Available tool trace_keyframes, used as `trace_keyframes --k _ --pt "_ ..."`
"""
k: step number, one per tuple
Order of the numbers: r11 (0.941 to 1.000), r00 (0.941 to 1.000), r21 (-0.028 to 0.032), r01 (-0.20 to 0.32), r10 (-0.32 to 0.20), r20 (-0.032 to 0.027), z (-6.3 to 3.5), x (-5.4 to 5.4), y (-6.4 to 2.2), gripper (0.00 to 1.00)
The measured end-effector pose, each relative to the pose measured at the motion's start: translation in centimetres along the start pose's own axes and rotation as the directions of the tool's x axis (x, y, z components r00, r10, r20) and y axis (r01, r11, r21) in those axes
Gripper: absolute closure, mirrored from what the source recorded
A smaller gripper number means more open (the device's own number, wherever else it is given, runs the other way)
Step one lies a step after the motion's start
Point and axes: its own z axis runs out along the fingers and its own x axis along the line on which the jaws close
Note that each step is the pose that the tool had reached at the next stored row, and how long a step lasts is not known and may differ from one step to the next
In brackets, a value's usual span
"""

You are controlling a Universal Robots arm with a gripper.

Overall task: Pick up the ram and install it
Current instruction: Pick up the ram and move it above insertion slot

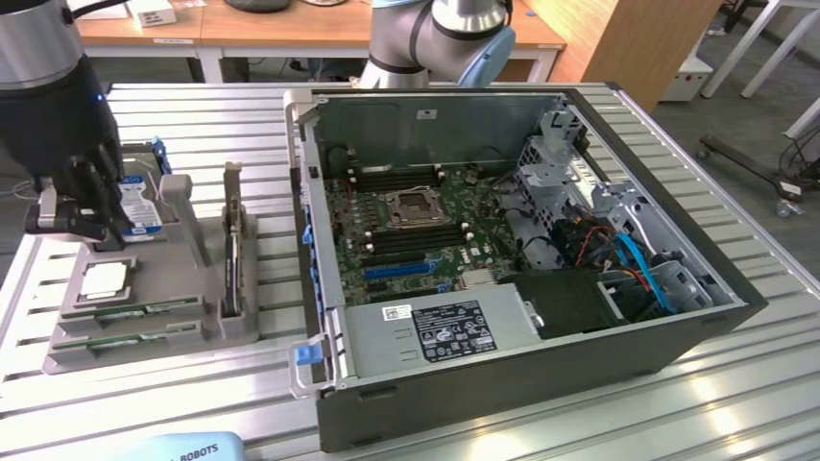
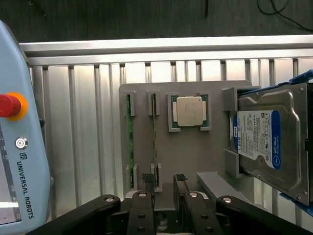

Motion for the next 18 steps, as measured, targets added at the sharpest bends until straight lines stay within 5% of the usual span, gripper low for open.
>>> trace_keyframes --k 18 --pt "0.9997 0.9997 -0.0006 0.024 -0.024 -0.001 2.98 0.1 -0.12 0.7"
